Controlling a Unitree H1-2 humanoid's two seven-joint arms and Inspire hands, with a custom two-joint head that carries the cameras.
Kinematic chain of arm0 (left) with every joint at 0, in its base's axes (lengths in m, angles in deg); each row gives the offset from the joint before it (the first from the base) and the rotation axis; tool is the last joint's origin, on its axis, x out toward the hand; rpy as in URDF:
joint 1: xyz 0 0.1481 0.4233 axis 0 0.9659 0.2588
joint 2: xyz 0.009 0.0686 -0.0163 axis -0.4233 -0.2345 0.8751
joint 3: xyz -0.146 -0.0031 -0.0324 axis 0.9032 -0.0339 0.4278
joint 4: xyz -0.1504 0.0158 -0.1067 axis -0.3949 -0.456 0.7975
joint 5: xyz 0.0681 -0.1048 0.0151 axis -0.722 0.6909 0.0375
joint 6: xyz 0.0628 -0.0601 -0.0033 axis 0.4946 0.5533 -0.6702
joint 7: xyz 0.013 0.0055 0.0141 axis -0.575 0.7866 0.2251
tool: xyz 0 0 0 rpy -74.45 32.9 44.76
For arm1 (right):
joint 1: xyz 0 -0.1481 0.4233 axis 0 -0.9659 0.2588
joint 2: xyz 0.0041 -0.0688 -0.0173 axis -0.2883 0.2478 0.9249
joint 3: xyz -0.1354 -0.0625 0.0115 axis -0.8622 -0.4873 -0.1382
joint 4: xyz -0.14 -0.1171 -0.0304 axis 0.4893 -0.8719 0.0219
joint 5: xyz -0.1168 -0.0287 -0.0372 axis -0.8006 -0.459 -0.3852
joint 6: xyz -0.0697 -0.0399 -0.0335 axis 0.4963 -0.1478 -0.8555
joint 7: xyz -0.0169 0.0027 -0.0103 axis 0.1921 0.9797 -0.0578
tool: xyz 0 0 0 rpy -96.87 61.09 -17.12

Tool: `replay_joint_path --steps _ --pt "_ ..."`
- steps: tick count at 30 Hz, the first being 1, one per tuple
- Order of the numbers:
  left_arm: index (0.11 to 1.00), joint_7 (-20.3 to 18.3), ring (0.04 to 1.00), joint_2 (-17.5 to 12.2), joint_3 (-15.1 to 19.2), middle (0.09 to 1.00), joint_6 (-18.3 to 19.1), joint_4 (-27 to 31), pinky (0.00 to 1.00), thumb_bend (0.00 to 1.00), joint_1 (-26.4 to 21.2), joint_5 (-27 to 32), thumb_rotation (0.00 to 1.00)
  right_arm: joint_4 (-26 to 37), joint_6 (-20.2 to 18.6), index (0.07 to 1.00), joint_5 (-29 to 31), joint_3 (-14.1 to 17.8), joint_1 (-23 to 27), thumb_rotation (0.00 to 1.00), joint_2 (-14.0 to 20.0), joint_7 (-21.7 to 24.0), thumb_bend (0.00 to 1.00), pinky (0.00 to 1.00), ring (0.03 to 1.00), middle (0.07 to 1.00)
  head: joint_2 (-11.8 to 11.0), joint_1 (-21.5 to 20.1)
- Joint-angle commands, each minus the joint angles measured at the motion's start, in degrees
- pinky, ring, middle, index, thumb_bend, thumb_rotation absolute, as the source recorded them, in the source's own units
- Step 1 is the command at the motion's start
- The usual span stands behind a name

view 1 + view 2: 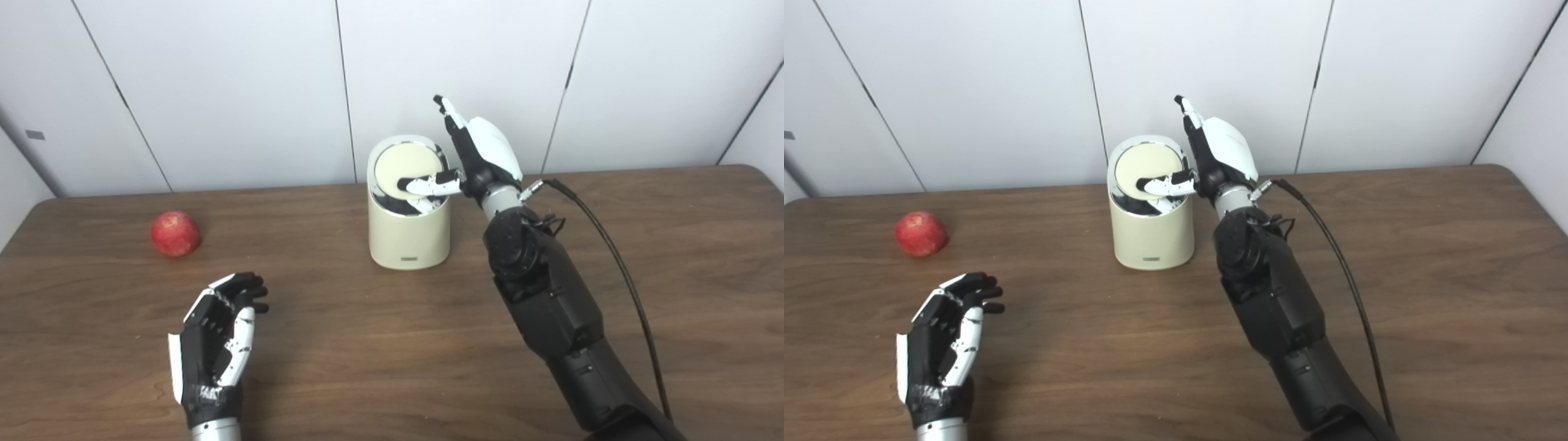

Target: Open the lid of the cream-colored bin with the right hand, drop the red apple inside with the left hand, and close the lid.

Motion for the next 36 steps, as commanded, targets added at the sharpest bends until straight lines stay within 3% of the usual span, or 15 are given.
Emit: replay_joint_path --steps 1,8,36 --pt "0.631 0.09 0.619 -0.05 -0.09 0.643 -2.37 -3.01 0.53 0.25 0.25 -0.65 0.29 -1.93 -2.42 0.97 -3.11 0.53 -2.61 0.13 3.12 2.21 0.92 0.85 0.901 0.946 0.03 -0.1" --pt "0.635 -0.04 0.627 -0.06 -0.07 0.65 -1.06 -2.22 0.53 0.27 0.48 -0.1 0.31 -1.49 -2.42 0.97 -3.72 0.53 -2.59 0.14 3.21 2.78 0.92 0.85 0.901 0.944 0.12 -0.24" --pt "0.63 0.35 0.624 0.07 -0.04 0.645 -1.58 -2.79 0.54 0.26 -0.07 -0.9 0.29 1.02 -2.43 0.971 -5.49 1.02 -2.73 0.13 3.87 7.16 0.92 0.84 0.9 0.948 0.22 -0.43"
